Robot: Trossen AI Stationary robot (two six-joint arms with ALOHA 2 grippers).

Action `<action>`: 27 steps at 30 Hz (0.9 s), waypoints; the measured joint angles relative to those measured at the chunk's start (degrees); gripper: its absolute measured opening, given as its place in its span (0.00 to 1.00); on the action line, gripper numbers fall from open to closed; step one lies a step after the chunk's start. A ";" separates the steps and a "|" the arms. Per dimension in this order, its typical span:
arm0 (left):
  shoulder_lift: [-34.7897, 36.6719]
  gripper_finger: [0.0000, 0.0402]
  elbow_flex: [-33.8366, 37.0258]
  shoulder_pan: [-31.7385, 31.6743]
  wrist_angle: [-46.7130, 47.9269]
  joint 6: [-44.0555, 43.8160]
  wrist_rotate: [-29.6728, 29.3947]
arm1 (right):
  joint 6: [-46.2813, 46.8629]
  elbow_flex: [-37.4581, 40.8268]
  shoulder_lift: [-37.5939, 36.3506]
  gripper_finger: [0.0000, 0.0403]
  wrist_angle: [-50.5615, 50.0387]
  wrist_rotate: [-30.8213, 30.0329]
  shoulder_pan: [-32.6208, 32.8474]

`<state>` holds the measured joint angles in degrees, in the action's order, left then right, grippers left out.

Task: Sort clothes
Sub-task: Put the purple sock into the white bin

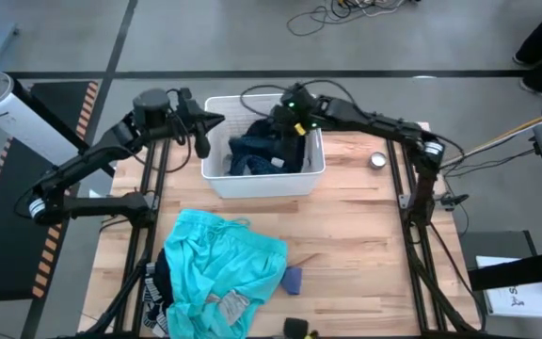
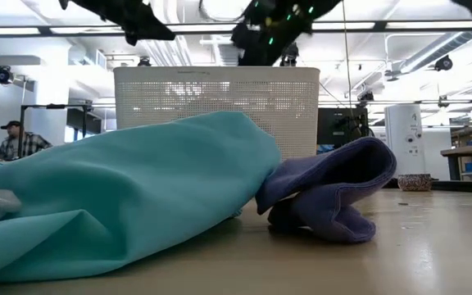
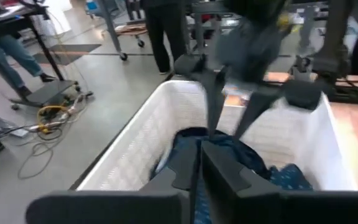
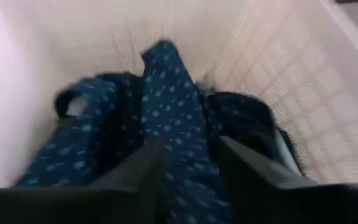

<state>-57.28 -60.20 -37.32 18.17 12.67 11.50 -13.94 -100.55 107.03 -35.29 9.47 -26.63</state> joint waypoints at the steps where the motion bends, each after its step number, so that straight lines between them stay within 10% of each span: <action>1: 0.14 0.02 0.40 0.11 -0.04 0.02 0.07 | -0.23 0.00 1.19 0.24 0.42 0.26 -0.22; 5: 0.88 0.02 2.41 0.16 -0.10 0.02 0.08 | -1.12 -0.09 5.77 0.03 0.87 1.99 -0.87; 15: 3.22 0.00 4.13 0.29 -0.11 1.07 0.05 | -2.52 -4.80 9.11 0.02 -3.33 2.97 -1.01; 27: 11.79 0.00 11.39 12.97 -8.65 2.28 -0.75 | -7.96 1.30 -6.66 0.00 -8.62 2.56 4.93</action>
<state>-45.49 -48.82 -24.35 9.52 14.95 10.75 -21.90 -99.26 100.37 -43.90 12.03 -21.70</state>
